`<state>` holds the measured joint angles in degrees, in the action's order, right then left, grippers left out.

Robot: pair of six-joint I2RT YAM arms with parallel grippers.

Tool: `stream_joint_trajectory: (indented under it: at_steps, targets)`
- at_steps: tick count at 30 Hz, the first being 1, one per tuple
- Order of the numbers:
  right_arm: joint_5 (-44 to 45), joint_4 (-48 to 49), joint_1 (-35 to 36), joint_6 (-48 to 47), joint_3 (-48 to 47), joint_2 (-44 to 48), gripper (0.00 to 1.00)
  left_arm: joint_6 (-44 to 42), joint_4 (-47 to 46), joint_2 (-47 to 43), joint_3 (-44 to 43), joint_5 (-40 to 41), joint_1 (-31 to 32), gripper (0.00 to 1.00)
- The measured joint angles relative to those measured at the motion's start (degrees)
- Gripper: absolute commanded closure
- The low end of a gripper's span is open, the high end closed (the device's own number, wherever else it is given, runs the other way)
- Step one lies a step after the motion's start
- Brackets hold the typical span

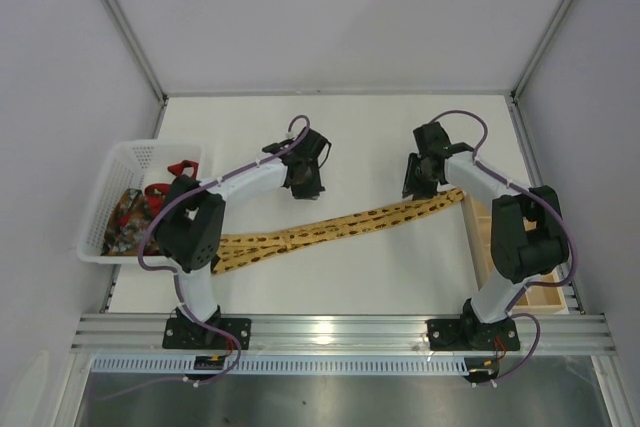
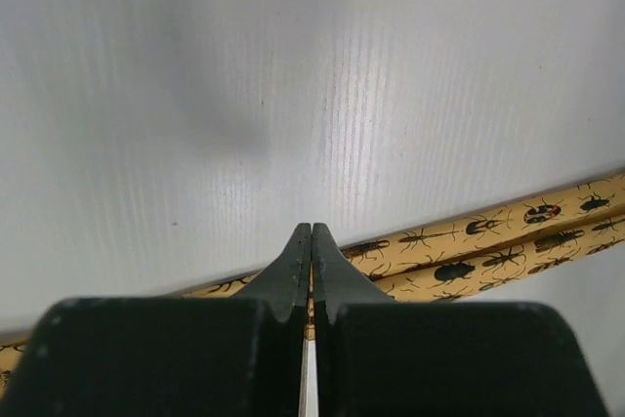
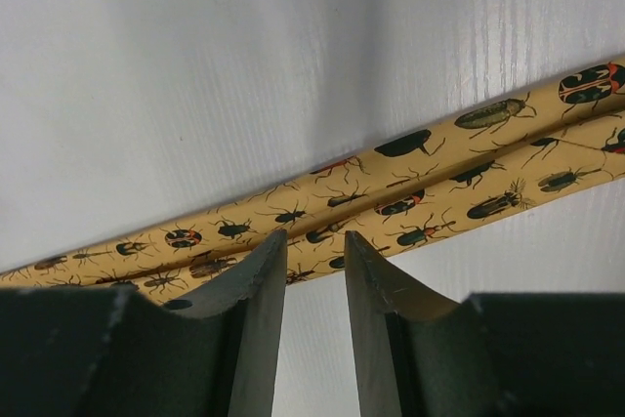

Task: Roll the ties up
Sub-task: Flatten the tie

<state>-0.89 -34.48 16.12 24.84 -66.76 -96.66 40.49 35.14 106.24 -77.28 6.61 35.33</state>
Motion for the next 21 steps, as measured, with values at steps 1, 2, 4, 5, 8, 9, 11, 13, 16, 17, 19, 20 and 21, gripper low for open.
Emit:
stream_joint_trajectory:
  at_steps: [1,2,4,5,8,9,11,13,16,17,19,20,21]
  targets:
    - [0.0,0.1,0.0,0.0,0.0,-0.3,0.64,0.0,-0.1,0.1,-0.2,-0.3,0.0,0.99]
    - [0.0,0.0,0.0,0.0,0.0,-0.7,0.64,0.0,-0.1,0.2,-0.2,-0.6,0.0,1.0]
    - [0.9,0.0,0.0,0.0,0.0,-1.2,0.65,0.0,-0.2,0.4,0.1,-1.0,0.0,1.0]
    - [1.7,0.0,-0.1,0.0,0.0,-1.4,0.66,0.2,-0.9,0.3,0.9,-1.2,0.0,1.0]
    - [4.1,0.0,-0.4,0.1,0.4,-1.4,0.68,1.1,-2.4,-0.2,5.6,-1.6,0.0,1.0]
    - [4.9,0.0,-0.6,0.2,0.6,-1.4,0.68,1.5,-2.9,-0.3,7.7,-1.9,0.0,1.0]
    - [6.0,0.0,-1.2,0.5,1.1,-1.4,0.69,2.7,-3.9,-1.0,10.9,-2.6,0.0,1.0]
    - [6.9,-0.2,-2.0,0.7,1.6,-1.4,0.69,3.6,-5.5,-2.8,13.6,-2.8,0.0,1.0]
    - [7.8,-0.3,-2.9,1.0,1.8,-1.4,0.69,4.9,-8.2,-5.4,17.4,-3.5,0.0,1.0]
    - [8.2,-0.4,-3.2,1.1,1.8,-1.4,0.69,5.2,-9.2,-6.5,18.9,-3.7,0.0,1.0]
    - [9.0,-0.5,-3.5,1.2,1.8,-1.4,0.69,6.0,-9.7,-8.5,21.5,-3.9,0.0,1.0]
    - [9.5,-0.6,-3.6,1.2,1.8,-1.4,0.69,6.1,-9.6,-9.6,22.4,-3.8,0.0,1.0]
    - [9.9,-0.6,-3.7,1.2,1.9,-1.4,0.69,6.1,-9.2,-10.4,23.3,-3.5,0.0,0.99]
